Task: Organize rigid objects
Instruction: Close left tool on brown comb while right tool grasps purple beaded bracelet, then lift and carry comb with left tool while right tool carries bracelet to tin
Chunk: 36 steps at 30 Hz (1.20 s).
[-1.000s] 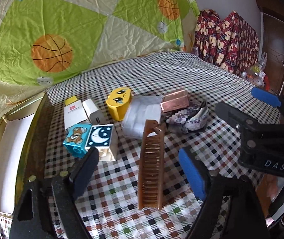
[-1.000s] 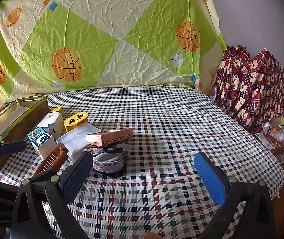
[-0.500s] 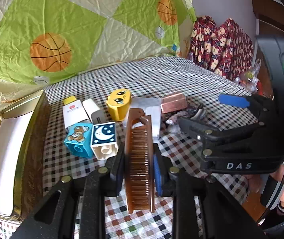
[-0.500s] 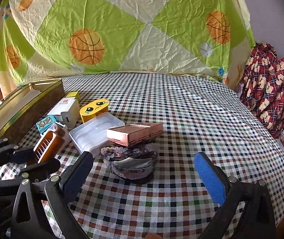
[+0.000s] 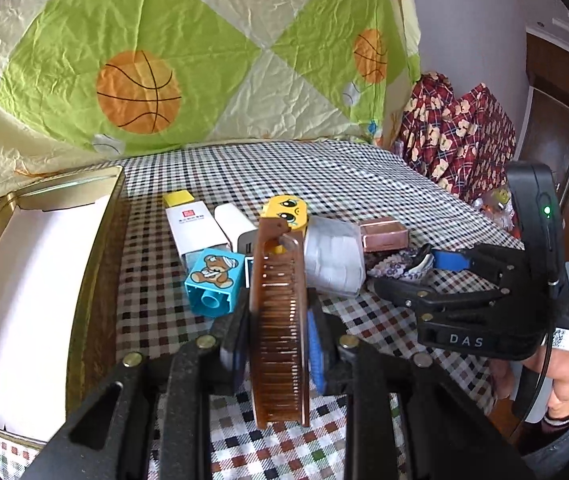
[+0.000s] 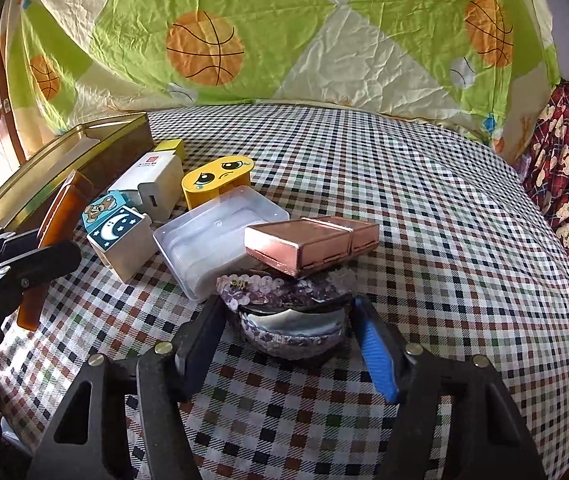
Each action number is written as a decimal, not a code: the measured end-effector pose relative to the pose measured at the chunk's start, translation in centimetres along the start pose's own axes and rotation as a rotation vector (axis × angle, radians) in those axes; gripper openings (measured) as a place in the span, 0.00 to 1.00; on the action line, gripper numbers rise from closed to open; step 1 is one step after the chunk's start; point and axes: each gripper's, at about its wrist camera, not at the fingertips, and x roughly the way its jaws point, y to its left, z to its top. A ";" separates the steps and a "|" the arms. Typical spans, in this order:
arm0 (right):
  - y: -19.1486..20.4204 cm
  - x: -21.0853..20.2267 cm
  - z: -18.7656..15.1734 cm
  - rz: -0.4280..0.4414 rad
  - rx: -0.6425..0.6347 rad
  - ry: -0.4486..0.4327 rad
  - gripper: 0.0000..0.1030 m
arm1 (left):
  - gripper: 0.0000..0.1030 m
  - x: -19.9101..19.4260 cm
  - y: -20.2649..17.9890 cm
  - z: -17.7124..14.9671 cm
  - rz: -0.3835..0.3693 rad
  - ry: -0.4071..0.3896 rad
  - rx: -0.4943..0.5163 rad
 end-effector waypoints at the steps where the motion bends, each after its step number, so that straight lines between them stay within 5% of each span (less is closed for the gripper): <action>1: 0.1 -0.1 0.0 0.004 -0.004 -0.007 0.64 | 0.23 -0.1 -0.2 0.0 0.011 -0.014 0.008; 24: 3.2 -4.3 -0.9 -0.017 -0.044 -0.313 0.63 | 0.23 -2.1 0.4 -0.3 0.102 -0.136 0.004; 36: 5.0 -5.5 -1.6 -0.039 -0.043 -0.395 0.63 | 0.23 -2.8 0.7 -0.5 0.113 -0.166 0.002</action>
